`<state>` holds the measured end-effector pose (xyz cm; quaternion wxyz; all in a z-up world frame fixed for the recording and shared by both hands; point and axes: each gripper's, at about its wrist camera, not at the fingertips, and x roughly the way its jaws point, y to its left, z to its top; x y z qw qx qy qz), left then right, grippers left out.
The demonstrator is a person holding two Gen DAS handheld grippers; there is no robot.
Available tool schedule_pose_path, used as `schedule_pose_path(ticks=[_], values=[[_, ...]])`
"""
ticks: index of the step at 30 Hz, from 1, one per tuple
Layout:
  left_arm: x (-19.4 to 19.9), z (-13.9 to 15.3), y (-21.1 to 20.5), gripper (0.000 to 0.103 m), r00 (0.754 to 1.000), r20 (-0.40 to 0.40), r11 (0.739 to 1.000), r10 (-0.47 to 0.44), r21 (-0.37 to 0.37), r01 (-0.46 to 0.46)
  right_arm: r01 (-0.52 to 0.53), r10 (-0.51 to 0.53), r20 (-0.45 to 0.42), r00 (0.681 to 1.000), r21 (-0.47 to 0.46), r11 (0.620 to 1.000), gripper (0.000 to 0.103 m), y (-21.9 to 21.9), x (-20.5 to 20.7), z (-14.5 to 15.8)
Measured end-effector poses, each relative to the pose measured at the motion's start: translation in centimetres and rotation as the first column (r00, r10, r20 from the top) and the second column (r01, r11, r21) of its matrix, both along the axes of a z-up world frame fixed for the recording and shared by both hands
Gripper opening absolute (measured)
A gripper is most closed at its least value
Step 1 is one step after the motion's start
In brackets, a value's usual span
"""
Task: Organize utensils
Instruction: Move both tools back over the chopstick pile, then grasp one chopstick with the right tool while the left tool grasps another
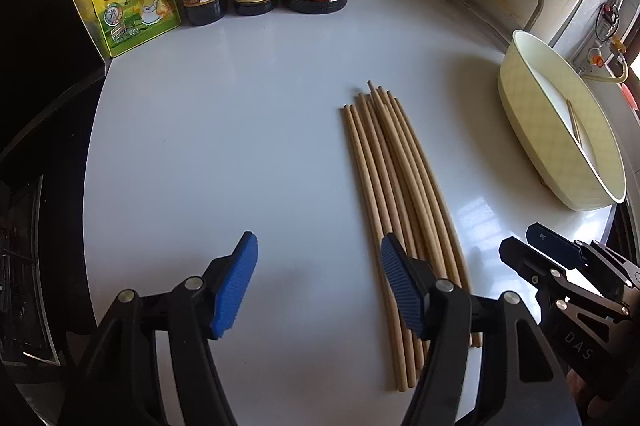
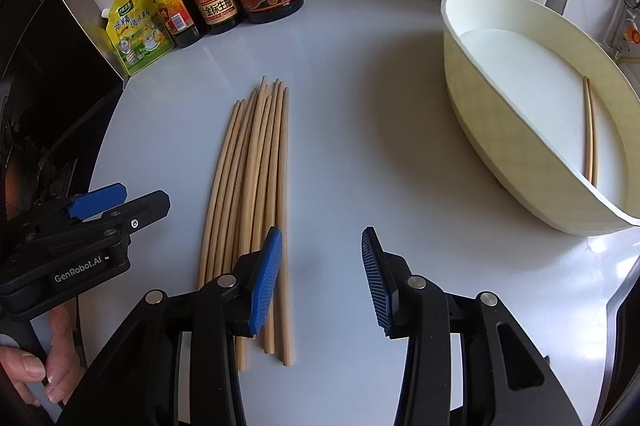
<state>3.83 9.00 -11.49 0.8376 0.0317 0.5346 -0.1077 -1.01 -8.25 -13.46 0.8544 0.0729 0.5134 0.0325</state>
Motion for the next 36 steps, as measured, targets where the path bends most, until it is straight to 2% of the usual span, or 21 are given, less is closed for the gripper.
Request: schedule_pose_path(ticks=[8, 22, 36], values=[[0.1, -1.3, 0.1, 0.071, 1.0, 0.009, 1.0, 0.003, 0.008, -0.003, -0.029, 0.028, -0.038, 0.999, -0.04, 0.999, 0.042, 1.0, 0.6, -2.2], [0.7, -2.3, -0.2, 0.074, 1.0, -0.017, 1.0, -0.004, 0.011, 0.004, -0.056, 0.052, -0.044, 0.998, -0.082, 0.995, 0.042, 2.0, 1.1, -2.7], [0.4, -2.9, -1.1, 0.074, 0.999, -0.039, 1.0, -0.018, 0.007, 0.018, 0.001, -0.004, -0.038, 0.999, -0.092, 0.996, 0.042, -0.4, 1.6, -2.6]])
